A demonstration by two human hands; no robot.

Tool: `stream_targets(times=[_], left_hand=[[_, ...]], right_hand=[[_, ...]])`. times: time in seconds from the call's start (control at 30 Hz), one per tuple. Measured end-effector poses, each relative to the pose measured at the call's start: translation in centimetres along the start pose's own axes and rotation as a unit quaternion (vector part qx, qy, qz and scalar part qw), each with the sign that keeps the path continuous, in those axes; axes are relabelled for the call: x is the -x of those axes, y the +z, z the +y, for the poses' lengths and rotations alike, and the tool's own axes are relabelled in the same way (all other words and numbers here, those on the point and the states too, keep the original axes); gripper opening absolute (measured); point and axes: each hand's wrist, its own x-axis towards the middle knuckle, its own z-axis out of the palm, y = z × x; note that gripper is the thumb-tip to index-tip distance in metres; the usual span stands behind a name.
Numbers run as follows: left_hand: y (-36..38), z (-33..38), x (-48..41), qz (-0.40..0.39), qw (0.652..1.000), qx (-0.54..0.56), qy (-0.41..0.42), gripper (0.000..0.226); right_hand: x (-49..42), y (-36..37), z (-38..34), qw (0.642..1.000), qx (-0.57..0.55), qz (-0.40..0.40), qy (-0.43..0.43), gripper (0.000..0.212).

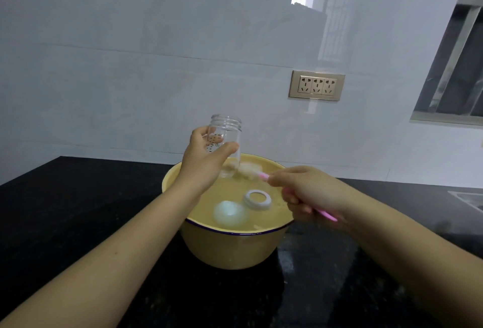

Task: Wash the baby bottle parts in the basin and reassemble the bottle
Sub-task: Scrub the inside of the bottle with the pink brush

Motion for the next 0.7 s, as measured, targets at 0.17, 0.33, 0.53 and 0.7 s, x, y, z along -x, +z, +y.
stream_targets(times=[0.17, 0.33, 0.53, 0.7], left_hand=[[-2.0, -0.5, -0.8, -0.106, 0.989, -0.092, -0.039, 0.058], [-3.2, -0.3, -1.6, -0.172, 0.933, -0.313, -0.039, 0.049], [-2.5, -1.4, -2.1, -0.244, 0.808, -0.533, -0.055, 0.066], [-1.9, -2.1, -2.9, -0.293, 0.749, -0.589, -0.084, 0.067]], right_hand=[[-1.8, -2.1, 1.2, 0.977, 0.195, 0.079, -0.035, 0.028], [-2.7, -2.2, 1.7, 0.929, 0.357, 0.088, -0.052, 0.032], [-3.5, -1.4, 1.5, 0.845, 0.515, 0.116, -0.083, 0.031], [-4.0, -1.3, 1.6, 0.847, 0.511, 0.12, -0.087, 0.03]])
